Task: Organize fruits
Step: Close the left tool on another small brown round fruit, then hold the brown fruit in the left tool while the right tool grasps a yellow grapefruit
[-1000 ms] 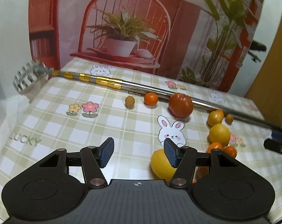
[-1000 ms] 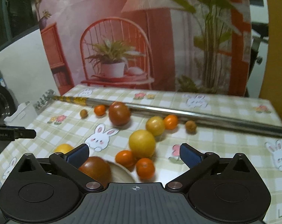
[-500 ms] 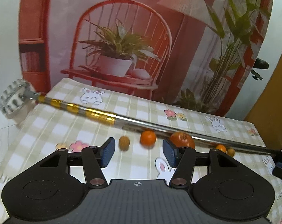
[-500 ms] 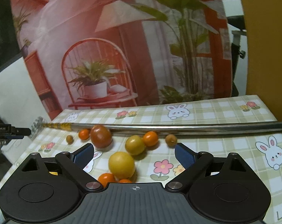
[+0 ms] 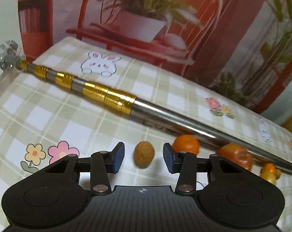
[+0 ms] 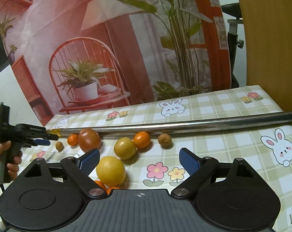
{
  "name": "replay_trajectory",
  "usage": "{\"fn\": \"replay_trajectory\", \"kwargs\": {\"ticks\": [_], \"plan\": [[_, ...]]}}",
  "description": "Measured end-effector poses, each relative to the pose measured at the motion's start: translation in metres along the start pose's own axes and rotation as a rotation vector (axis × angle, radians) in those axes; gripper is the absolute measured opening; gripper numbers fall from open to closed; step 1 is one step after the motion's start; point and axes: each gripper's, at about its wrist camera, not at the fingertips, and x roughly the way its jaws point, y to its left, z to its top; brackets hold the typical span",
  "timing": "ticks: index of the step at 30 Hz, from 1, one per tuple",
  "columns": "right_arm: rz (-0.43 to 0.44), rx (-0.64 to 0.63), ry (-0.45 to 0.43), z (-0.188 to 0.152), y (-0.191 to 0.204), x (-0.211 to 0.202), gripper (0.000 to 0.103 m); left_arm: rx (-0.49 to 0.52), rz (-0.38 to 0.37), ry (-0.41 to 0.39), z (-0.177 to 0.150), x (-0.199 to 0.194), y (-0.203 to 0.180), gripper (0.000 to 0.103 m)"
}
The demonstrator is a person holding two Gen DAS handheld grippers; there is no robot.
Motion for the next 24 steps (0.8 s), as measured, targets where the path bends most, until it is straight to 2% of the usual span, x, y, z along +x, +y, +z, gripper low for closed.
{"fn": "replay_trajectory", "kwargs": {"ticks": [4, 6, 13, 20, 24], "plan": [[0.002, 0.011, 0.015, -0.001, -0.004, 0.006, 0.088, -0.003, -0.002, 0.005, 0.0, 0.006, 0.001, 0.039], [0.005, 0.015, 0.022, -0.002, -0.005, 0.008, 0.088, 0.015, 0.001, 0.008, 0.001, 0.007, 0.0, 0.026], [0.021, 0.016, 0.047, -0.004, -0.004, 0.015, 0.088, 0.095, 0.006, 0.002, -0.005, -0.004, -0.014, 0.025], [0.073, 0.006, 0.1, -0.006, 0.001, 0.031, 0.086, 0.227, -0.08, -0.041, -0.031, -0.059, -0.029, 0.026], [0.118, -0.002, 0.144, -0.005, 0.009, 0.051, 0.08, 0.282, -0.141, -0.073, -0.052, -0.092, -0.037, 0.026]]}}
